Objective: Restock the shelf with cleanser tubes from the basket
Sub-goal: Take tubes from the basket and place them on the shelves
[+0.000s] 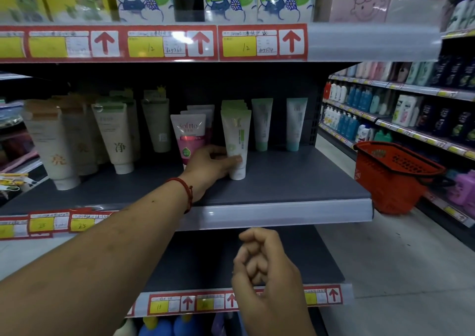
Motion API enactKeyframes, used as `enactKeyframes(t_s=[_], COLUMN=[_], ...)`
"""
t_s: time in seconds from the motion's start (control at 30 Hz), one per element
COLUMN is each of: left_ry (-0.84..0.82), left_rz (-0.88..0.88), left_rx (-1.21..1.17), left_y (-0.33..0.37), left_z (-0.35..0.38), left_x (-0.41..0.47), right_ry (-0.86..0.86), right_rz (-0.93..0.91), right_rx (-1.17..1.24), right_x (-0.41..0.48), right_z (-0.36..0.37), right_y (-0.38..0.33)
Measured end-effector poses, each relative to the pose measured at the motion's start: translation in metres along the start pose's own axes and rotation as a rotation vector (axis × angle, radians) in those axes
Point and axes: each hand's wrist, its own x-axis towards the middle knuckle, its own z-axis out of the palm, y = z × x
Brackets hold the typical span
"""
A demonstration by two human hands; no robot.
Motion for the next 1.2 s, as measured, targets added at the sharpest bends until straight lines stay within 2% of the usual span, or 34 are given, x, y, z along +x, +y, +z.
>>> enactKeyframes(t_s=[0.3, 0.53, 0.63, 0.77, 0.87, 1.2], left_ry=[0.039, 0.048, 0.090, 0.019, -0.018, -0.161], left_rz=[-0.032, -0.043, 0.105, 0.338, 0.412, 0.202], left_rx=[0.076, 0.259, 0.477, 0.824, 1.034, 1.240], left_y=[0.001, 0.021, 0.036, 0.056, 0.052, -0.064], left_z=[0.000, -0.014, -0.030, -0.062, -0.086, -0.130], left_x=[0.001, -0.028, -0.061, -0.127, -0.179, -0.323], right_ry=[-0.091, -0.186, -0.213, -0.294, -0.370, -0.549], right_rz=[0.042, 0.104, 0.113, -0.016, -0.070, -0.017], right_rx=[-0.006, -0.064, -0.144, -0.444, -0.599, -0.659], right_x=[-0.003, -0.009, -0.011, -0.020, -0.034, -0.130], right_z=[0.000, -0.009, -0.010, -0.011, -0.010, 0.035], right_y=[-0.005, -0.020, -0.034, -0.052, -0.057, -0.008])
